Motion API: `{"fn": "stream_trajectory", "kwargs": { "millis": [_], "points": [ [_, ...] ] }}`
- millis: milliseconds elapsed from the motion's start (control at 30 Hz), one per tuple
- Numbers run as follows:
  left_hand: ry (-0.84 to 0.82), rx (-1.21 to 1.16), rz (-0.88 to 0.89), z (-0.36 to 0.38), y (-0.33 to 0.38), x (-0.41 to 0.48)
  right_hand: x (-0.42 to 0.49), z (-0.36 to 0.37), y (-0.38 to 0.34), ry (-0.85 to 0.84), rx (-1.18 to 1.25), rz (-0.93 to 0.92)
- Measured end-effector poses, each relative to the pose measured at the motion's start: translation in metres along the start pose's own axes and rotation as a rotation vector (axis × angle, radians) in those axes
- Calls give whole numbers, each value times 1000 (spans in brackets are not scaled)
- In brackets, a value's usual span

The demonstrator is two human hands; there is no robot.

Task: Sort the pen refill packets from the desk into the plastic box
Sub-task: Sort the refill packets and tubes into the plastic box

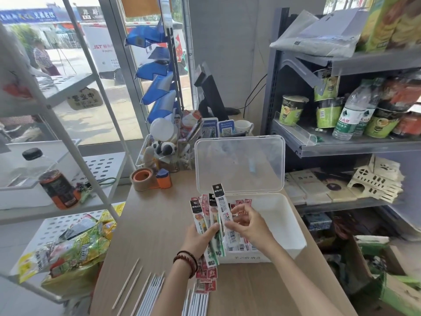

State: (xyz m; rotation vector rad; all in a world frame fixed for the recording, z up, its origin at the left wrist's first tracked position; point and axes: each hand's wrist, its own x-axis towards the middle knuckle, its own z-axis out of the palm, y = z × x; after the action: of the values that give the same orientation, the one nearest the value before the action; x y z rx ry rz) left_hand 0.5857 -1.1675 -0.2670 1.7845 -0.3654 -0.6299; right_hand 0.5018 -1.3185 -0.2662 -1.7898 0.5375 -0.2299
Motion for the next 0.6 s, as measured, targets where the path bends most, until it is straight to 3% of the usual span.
{"fn": "stream_trajectory", "kwargs": {
  "millis": [100,367,500,600],
  "points": [
    [34,-9,-10,1,-4,1,3,1,10,166,-74,16],
    [63,-2,-14,3,-9,4,12,18,26,41,-276,86],
    [85,28,-2,2,-11,5,15,18,30,126,-368,43],
    [71,12,-16,3,-12,7,8,16,21,159,-248,-65]
  ]
}}
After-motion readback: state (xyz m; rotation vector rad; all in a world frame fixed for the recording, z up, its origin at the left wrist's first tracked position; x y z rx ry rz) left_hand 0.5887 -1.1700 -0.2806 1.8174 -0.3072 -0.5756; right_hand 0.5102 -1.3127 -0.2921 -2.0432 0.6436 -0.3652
